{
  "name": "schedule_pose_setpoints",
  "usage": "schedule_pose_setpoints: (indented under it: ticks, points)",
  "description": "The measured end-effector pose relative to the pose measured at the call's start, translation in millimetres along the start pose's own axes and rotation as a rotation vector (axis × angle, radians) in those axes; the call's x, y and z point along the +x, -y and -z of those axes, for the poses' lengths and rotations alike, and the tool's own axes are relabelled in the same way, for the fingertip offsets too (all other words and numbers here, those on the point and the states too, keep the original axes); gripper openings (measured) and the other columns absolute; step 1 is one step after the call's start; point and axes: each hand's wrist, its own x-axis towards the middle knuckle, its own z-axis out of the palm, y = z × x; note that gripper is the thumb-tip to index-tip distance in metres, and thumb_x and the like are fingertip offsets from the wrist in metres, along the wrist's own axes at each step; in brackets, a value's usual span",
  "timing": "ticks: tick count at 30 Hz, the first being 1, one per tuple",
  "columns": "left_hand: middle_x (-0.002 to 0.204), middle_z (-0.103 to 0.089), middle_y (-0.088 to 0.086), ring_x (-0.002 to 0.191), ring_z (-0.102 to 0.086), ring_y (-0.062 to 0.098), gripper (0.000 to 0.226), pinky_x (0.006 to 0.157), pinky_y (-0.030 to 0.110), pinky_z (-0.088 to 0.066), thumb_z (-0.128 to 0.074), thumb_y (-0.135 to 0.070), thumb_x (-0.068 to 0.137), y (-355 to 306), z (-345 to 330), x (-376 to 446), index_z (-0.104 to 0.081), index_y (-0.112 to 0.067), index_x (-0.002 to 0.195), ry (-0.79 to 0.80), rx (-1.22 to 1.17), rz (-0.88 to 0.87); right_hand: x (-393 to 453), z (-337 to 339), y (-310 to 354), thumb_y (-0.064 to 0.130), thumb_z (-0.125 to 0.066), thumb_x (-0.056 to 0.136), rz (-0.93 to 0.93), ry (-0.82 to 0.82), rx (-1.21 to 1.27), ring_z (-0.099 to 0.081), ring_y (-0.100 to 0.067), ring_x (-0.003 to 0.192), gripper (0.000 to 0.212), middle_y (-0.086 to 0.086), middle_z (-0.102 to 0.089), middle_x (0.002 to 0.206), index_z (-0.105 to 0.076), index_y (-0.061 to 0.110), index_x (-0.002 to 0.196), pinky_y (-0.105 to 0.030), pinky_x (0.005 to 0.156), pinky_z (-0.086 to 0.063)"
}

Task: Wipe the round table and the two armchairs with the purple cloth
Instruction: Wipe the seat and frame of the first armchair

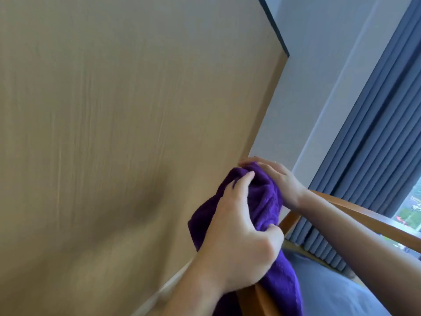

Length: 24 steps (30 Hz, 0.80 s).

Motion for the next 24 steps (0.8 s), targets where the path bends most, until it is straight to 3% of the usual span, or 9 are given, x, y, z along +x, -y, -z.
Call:
schedule_pose_setpoints:
  ticks: [2,5,7,10,13,16,20,22,24]
  points:
    - [0.129,-0.057,-0.023,0.117,-0.055,-0.005,0.082,0.099,0.025,-0.048,-0.058,-0.026,0.067,5.6,0.5,10.7,-0.038,-0.039,0.145,0.015,-0.165,0.075,9.0,1.2,-7.7,0.02,-0.032,0.108,-0.096,-0.038,0.078,-0.06,-0.027,0.121,0.042,-0.011,-0.069,0.123,-0.07,0.007,0.116,-0.05,0.115,-0.035]
    - [0.1,-0.07,0.003,0.087,-0.067,0.02,0.051,0.077,0.035,-0.056,-0.057,-0.005,0.073,2.5,10.5,26.0,-0.06,-0.019,0.122,0.108,-0.324,0.125,19.1,3.0,-20.6,0.021,-0.034,0.109,-0.244,-0.075,0.099,-0.06,-0.033,0.12,0.042,-0.019,-0.069,0.122,-0.07,0.0,0.115,-0.049,0.112,-0.039]
    - [0.088,-0.065,0.007,0.078,-0.06,0.023,0.039,0.072,0.037,-0.05,-0.058,-0.007,0.072,2.4,16.1,30.0,-0.061,-0.006,0.111,0.128,-0.321,0.181,24.4,1.4,-24.6,0.023,-0.034,0.109,-0.286,-0.092,0.114,-0.059,-0.031,0.122,0.043,-0.016,-0.069,0.123,-0.071,0.003,0.116,-0.047,0.114,-0.038]
    - [0.093,-0.073,0.003,0.082,-0.069,0.019,0.037,0.073,0.033,-0.055,-0.062,-0.015,0.073,1.5,20.4,29.2,-0.066,-0.015,0.11,0.128,-0.289,0.237,26.9,-2.6,-20.6,0.023,-0.028,0.11,-0.306,-0.071,0.032,-0.053,-0.03,0.128,0.046,-0.013,-0.065,0.131,-0.07,0.006,0.121,-0.046,0.119,-0.028]
    - [0.097,-0.076,0.005,0.088,-0.073,0.023,0.032,0.076,0.034,-0.059,-0.064,-0.019,0.077,-6.7,17.5,21.9,-0.068,-0.02,0.109,0.072,-0.205,0.236,20.3,-1.4,-8.9,0.023,-0.024,0.11,-0.333,-0.06,-0.017,-0.052,-0.03,0.128,0.049,-0.012,-0.065,0.131,-0.069,0.006,0.12,-0.048,0.12,-0.022]
    - [0.095,-0.075,0.003,0.087,-0.071,0.019,0.016,0.078,0.033,-0.058,-0.063,-0.015,0.09,-13.9,10.1,15.8,-0.068,-0.021,0.104,-0.033,-0.035,0.249,10.8,2.3,9.1,0.027,-0.024,0.11,-0.34,-0.038,-0.05,-0.04,-0.026,0.141,0.047,-0.004,-0.055,0.147,-0.063,0.019,0.133,-0.048,0.122,-0.016]
    - [0.091,-0.071,-0.004,0.074,-0.063,0.0,0.009,0.06,0.009,-0.045,-0.059,-0.021,0.095,-25.2,1.1,13.4,-0.063,-0.021,0.102,-0.081,0.203,0.245,-6.0,-6.5,31.3,0.034,-0.023,0.109,-0.223,0.062,-0.14,-0.01,-0.024,0.155,0.045,0.008,-0.032,0.164,-0.048,0.035,0.148,-0.053,0.123,-0.002]
    - [0.088,-0.069,-0.003,0.07,-0.061,0.003,0.005,0.054,0.01,-0.041,-0.058,-0.022,0.095,-28.9,-4.1,15.1,-0.061,-0.019,0.098,-0.098,0.314,0.237,-15.1,-14.1,38.3,0.035,-0.026,0.109,-0.166,0.065,-0.108,-0.002,-0.023,0.156,0.044,0.008,-0.027,0.165,-0.047,0.038,0.148,-0.053,0.123,0.006]
    - [0.089,-0.067,-0.001,0.076,-0.06,0.013,0.008,0.06,0.021,-0.041,-0.056,-0.023,0.095,-34.8,-8.4,13.0,-0.059,-0.016,0.099,-0.124,0.404,0.258,-24.1,-17.2,43.9,0.033,-0.026,0.11,-0.143,0.048,-0.063,0.003,-0.021,0.156,0.044,0.008,-0.025,0.166,-0.047,0.037,0.148,-0.051,0.123,0.009]
